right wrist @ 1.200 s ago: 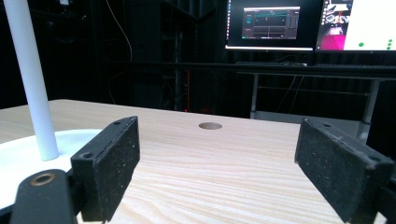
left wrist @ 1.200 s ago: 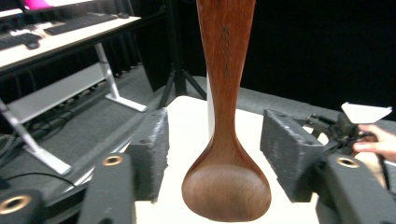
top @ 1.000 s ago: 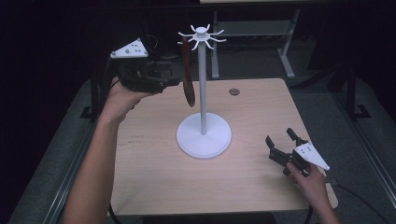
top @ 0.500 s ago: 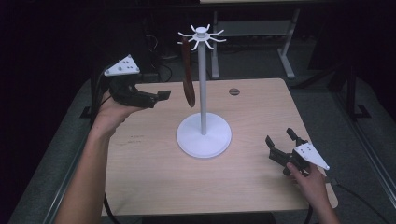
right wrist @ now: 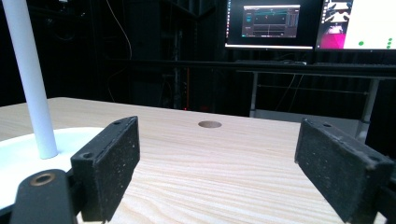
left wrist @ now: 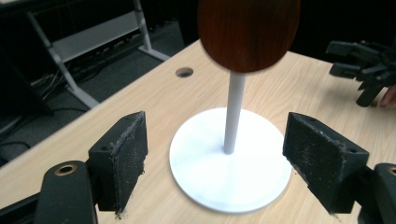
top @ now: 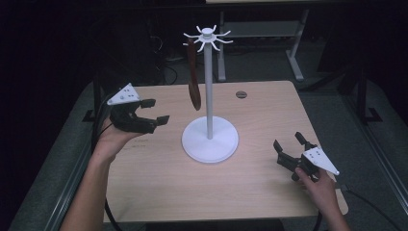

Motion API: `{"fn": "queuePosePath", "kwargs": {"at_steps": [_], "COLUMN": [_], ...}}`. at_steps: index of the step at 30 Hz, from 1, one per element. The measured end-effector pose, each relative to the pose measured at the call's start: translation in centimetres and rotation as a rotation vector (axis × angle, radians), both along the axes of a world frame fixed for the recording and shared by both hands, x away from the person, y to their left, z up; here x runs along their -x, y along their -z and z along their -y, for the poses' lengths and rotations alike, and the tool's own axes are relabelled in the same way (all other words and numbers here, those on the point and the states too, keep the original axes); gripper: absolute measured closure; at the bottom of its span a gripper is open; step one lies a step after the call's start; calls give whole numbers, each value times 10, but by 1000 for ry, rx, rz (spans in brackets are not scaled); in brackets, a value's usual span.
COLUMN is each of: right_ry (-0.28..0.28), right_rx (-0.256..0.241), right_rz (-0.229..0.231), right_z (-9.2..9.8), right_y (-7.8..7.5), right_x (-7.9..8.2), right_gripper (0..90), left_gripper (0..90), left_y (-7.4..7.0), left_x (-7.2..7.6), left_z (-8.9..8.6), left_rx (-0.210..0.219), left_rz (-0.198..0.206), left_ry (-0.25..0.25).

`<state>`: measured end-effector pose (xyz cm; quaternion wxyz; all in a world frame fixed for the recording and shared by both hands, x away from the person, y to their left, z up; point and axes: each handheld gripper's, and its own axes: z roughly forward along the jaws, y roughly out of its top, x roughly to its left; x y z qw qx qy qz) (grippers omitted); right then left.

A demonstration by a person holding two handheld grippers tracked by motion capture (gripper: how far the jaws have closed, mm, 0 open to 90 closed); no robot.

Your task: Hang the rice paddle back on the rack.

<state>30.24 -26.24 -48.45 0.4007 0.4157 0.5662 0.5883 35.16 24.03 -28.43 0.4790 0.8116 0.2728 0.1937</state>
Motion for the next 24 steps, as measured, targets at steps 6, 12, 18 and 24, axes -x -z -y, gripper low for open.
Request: {"fn": "queuePosePath", "kwargs": {"at_steps": [6,12,18,24], "right_ry": [0,-1,0,0], "right_rx": [-1,0,-4,-6], "right_rz": [0,-4,-3,-2], "right_z": [0,0,0,0], "right_y": [0,0,0,0], "right_x": [0,0,-1,-1], "right_gripper": [133,133,133,133], "left_gripper": [220,219,218,217], "left_y": [24,52,77,101], "left_x": [7,14,22,32], "left_z": [-9,-16,-18,-25], "left_rx": [6,12,-29,-37], "left_rz": [-36,-73,-99,-122], "left_ry": [-26,-60,-87,-130]}}
